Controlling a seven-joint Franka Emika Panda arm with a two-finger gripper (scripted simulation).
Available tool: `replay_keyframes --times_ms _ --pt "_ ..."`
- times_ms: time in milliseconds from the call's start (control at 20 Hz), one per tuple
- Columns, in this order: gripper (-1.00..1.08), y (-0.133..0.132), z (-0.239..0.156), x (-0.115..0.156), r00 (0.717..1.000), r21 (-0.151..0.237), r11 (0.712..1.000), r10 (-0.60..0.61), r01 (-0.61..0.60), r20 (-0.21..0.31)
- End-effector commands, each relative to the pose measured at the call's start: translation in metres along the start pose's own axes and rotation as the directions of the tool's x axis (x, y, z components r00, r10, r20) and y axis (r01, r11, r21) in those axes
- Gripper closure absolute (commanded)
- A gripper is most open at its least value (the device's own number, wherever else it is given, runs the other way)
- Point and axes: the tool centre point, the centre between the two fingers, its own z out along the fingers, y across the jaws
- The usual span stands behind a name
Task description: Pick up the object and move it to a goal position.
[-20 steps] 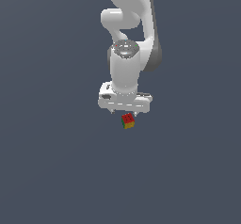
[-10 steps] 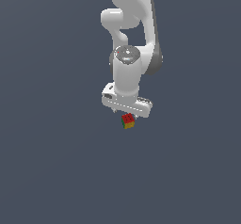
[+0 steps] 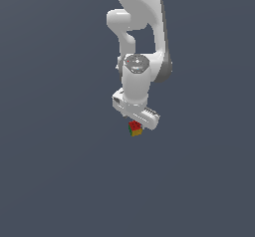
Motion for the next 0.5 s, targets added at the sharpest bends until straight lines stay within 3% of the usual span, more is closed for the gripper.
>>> replay_keyframes --times_ms 0,450 --pt "-0.92 0.0 0.005 -0.003 0.998 -0.001 0.998 0.069 -0.069 0.001" --pt "-0.92 0.002 0.022 -0.013 0.952 -0.007 0.952 0.305 -0.305 0.003"
